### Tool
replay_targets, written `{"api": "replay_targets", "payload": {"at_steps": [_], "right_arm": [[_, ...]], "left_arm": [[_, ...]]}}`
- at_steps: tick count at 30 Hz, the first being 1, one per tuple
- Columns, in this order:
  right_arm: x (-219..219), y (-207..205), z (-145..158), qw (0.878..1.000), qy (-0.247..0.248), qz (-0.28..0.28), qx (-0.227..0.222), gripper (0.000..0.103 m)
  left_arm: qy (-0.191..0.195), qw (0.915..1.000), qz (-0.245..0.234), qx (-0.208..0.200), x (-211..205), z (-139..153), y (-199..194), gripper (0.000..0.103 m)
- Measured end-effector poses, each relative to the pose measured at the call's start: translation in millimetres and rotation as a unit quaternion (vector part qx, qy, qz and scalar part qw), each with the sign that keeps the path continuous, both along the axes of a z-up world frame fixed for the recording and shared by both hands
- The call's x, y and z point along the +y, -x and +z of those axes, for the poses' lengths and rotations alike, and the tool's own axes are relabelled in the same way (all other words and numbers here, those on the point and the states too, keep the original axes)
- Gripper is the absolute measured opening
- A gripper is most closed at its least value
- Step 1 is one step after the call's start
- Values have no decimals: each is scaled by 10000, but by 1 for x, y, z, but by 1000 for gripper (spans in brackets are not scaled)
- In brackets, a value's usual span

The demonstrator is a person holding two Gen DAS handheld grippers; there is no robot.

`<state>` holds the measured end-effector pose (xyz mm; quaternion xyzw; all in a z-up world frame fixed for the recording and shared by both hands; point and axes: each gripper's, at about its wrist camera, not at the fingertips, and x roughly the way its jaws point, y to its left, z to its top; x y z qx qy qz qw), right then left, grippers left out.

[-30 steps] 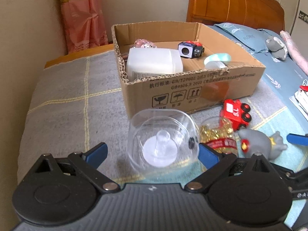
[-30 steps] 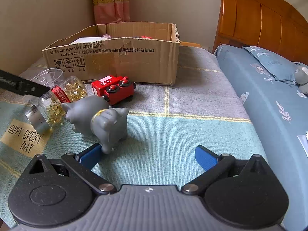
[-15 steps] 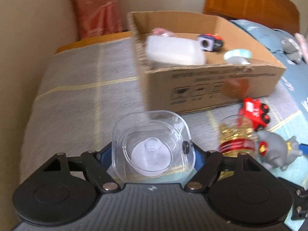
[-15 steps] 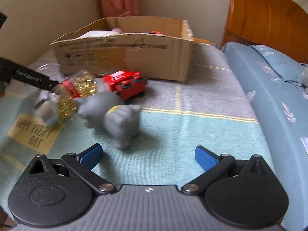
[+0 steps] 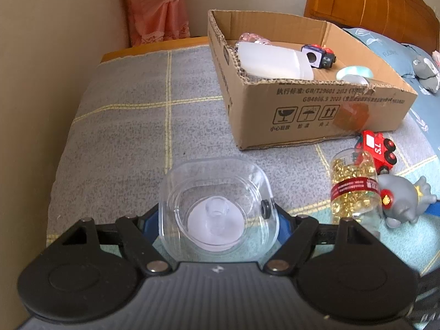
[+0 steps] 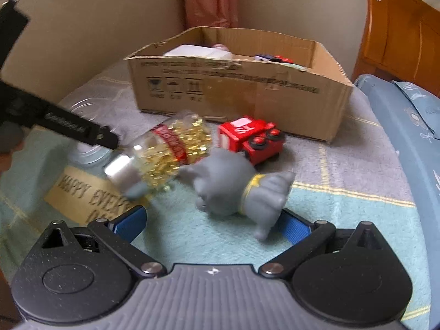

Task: Organize rigid objects
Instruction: 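Grasp the grey elephant toy with the right gripper while the left holds the cup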

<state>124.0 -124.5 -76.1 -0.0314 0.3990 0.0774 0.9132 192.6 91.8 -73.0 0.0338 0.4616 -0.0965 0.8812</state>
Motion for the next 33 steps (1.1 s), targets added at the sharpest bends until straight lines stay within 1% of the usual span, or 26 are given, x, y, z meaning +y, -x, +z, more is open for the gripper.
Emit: {"api": "replay_targets", "payload": {"at_steps": [3,5,6,10,14,15,17,23,30,33], "right_arm": [[-10,-6,1,9998,-77,-181,-32,101],[-14,-10,3,9995,-127,-279,-70,97],[-14,-13,3,9994,-137,-301,-89,94],[-9,-20,5,9993,-32,-363,-101,81],[-8,-17,7,9992,101,-378,-91,78],[-8,-16,6,9991,157,-378,-84,75],[-11,-13,7,9991,191,-384,-28,75],[-14,-17,10,9992,-70,-397,64,76],[-7,-23,8,9989,-5,-455,90,76],[-9,-22,8,9990,-36,-432,75,75]], "left_arm": [[-7,10000,-5,-7,-1,-1,-2,77],[-12,10000,3,-12,-2,-1,-3,77],[-14,10000,-1,-14,-2,-1,-3,77],[-25,10000,-12,1,-2,0,-4,77],[-50,10000,-45,10,-3,0,-5,77],[-51,10000,-54,9,-3,0,-5,77],[-67,9999,-78,-7,-3,0,-6,77],[-155,9997,-161,-51,-6,1,-10,77],[-173,9997,-192,-52,-7,1,-12,77],[-165,9996,-226,-42,-6,1,-12,77]]}}
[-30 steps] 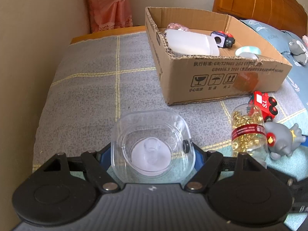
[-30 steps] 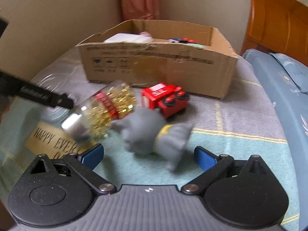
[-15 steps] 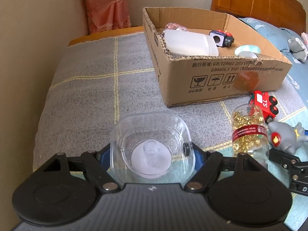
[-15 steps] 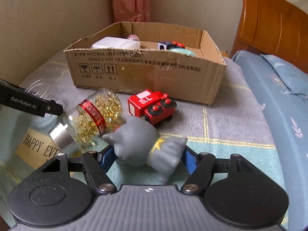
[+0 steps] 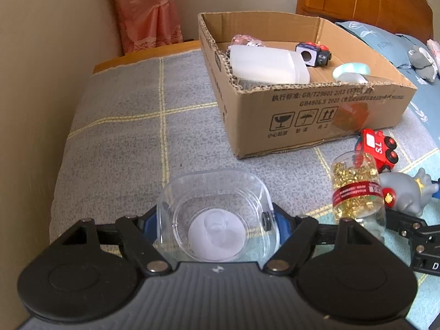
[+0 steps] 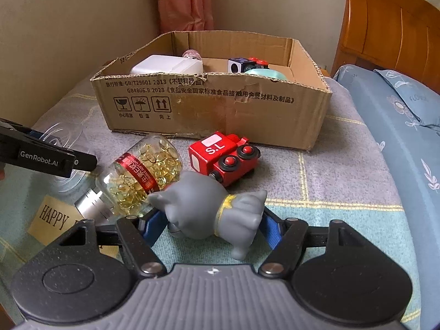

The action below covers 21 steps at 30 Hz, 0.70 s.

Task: Organize rigid objects
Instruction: 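Grasp the grey elephant toy with the right gripper while the left holds the cup, then carry both items over the box and open both grippers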

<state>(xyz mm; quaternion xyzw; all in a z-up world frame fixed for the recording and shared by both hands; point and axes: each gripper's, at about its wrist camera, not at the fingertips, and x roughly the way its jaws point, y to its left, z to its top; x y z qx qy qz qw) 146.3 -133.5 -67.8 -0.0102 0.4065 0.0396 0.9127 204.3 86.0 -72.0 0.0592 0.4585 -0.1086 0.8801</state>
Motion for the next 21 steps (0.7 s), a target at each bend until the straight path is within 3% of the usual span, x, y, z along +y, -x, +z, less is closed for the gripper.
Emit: {"api": "replay_targets", "payload": {"at_steps": [10,21], "right_arm": [[-13,4,16,9988,-45,478,65,73],[-37,5,59,9962,37,821,-285,73]], "left_arm": [[142,9996,-235,33,3,18,5,77],[212,9979,-548,-272,-4,72,8,77]]}}
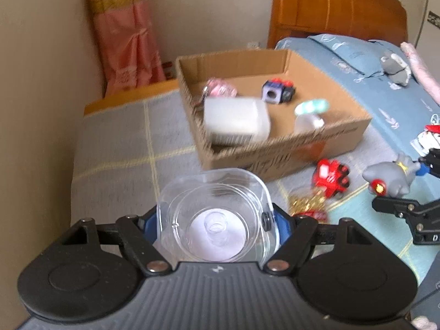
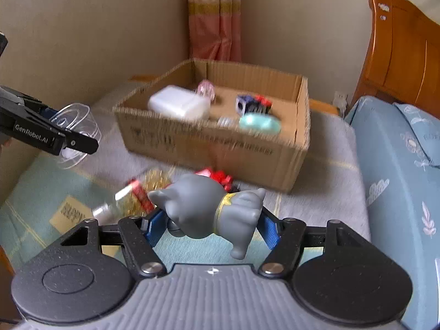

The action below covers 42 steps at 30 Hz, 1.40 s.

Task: Organize rigid objects
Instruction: 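Carry both items over the box and open both grippers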

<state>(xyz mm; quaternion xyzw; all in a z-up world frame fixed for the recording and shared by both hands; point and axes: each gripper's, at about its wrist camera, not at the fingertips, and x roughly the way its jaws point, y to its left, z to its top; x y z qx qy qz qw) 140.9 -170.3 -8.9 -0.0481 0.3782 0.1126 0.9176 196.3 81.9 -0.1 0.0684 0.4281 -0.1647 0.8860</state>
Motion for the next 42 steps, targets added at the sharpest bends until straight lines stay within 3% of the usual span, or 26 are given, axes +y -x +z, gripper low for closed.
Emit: {"api": "replay_targets", "payload": {"at_steps": [9,15,26,29,31,33,42], "right_arm": [[-18,-30,39,9987,-82,99,-503,73],[-29,-72,49,9981,-231,64,-574,73],[-38,-152,45,9983,-213,-62,-548,74],[-42,-164,38,9983,-295,-133,-485,81],[-44,-165,35,9980,-350,-155,-494,97],[-48,-162,32,9978,-404,-160,-507,103],[-60,-130,26,9978,-499,-141,-418,103]], "left_arm": [[189,9994,-282,-53,-20,35,-25,77],[98,9991,-381,-149,-38,47,-58,77],[-141,9994,-291,-110,-66,53,-127,77],[-140,9995,-274,-105,-74,53,-142,77],[-129,9995,-270,-59,-80,52,-150,77],[-116,9996,-266,0,-86,50,-160,77],[-75,9993,-299,189,-127,36,-199,77]]}}
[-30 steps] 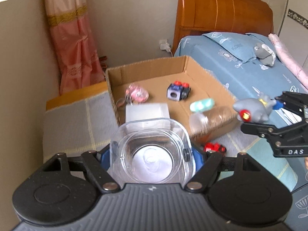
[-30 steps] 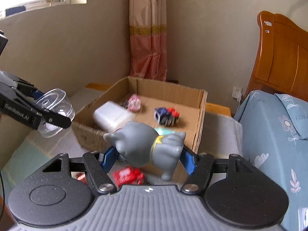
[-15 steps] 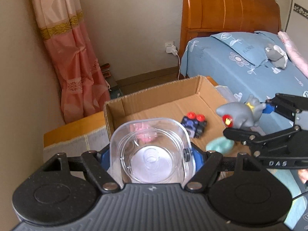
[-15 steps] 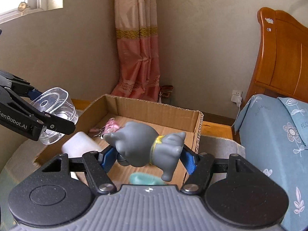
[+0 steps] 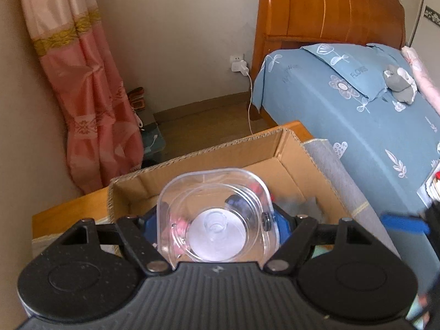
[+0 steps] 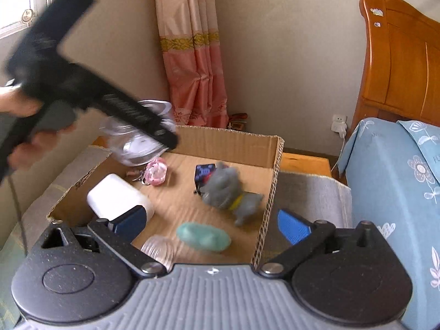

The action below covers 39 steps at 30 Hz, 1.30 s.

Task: Organize rigid objects
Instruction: 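Carry both items over the box and open both grippers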

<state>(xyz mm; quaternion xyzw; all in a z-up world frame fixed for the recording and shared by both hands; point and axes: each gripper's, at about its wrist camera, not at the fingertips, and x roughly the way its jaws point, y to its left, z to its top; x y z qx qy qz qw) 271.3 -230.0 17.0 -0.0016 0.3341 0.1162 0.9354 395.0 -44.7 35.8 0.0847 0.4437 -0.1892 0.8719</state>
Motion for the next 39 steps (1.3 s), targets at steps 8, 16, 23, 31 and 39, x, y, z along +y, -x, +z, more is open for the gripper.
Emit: {"api": "replay_targets", "payload": {"at_steps": [8,16,23,31,39], "right_arm": [[-6,23,7,9999,30,-11,-97,103],[1,39,6,9999,115,39,-22,103],[18,61,8,9999,135,-14,45,103],[29,100,13,9992,158,-367,100,103],[36,143,2,9960,82,-856,232,103]], "left_arm": [[-238,9993,279,78,-14,-20,-30,81],[-348,9982,491,-14,6,-6,-12,94],[-281,9980,522,-199,21,19,25,95],[-58,9978,529,-405,36,42,90,98],[-66,9978,424,-501,42,39,157,99]]}}
